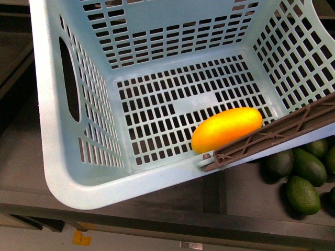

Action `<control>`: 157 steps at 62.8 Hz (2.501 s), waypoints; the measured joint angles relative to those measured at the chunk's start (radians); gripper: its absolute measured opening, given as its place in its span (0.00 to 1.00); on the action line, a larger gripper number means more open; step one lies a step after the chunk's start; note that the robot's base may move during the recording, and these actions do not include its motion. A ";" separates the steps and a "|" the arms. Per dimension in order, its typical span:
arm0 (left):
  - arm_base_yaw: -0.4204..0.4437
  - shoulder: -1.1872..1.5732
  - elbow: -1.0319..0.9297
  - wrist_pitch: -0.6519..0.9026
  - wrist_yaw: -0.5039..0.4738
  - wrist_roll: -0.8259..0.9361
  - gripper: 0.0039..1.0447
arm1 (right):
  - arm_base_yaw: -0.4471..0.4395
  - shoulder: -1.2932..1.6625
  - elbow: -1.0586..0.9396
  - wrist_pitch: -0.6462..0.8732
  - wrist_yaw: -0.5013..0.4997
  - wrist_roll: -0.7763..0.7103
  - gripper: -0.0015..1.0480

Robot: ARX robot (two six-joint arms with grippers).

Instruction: Pick mango and avocado into basket

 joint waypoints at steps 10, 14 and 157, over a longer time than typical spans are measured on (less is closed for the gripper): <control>0.000 0.000 0.000 0.000 -0.004 0.000 0.13 | 0.068 0.222 0.163 -0.055 0.039 -0.188 0.92; 0.000 0.000 0.000 0.000 -0.004 0.002 0.13 | 0.104 0.278 0.229 -0.090 0.042 -0.208 0.92; 0.000 0.000 0.000 0.000 -0.003 0.000 0.13 | 0.348 0.761 0.799 -0.302 -0.004 0.104 0.75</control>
